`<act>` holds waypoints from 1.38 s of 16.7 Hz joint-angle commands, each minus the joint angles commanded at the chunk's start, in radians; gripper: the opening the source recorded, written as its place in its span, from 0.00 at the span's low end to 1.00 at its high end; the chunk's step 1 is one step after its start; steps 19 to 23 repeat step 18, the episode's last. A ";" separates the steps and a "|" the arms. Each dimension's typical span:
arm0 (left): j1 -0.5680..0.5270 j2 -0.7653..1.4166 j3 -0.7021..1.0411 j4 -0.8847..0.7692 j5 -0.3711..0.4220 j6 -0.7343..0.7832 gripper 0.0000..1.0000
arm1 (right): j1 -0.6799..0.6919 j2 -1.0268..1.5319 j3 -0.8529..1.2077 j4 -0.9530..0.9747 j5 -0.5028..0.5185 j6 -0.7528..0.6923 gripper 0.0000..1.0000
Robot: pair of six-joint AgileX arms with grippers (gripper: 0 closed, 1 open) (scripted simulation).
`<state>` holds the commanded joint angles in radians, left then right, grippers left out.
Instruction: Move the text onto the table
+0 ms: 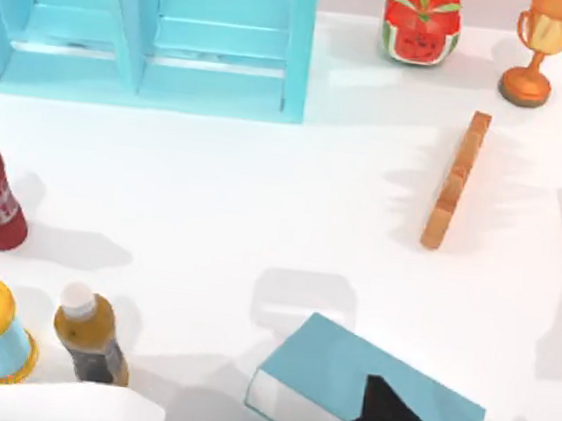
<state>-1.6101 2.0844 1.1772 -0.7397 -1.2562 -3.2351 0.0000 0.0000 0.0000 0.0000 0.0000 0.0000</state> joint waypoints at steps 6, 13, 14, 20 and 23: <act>-0.151 0.085 0.198 -0.420 0.076 -0.465 1.00 | 0.000 0.000 0.000 0.000 0.000 0.000 1.00; -0.319 0.197 0.347 -0.914 0.151 -0.863 1.00 | 0.000 0.000 0.000 0.000 0.000 0.000 1.00; -0.333 0.213 0.351 -0.952 0.158 -0.888 1.00 | 0.000 0.000 0.000 0.000 0.000 0.000 1.00; -0.352 0.240 0.353 -1.003 0.167 -0.919 1.00 | 0.000 0.000 0.000 0.000 0.000 0.000 1.00; -0.352 0.240 0.353 -1.003 0.167 -0.919 1.00 | 0.000 0.000 0.000 0.000 0.000 0.000 1.00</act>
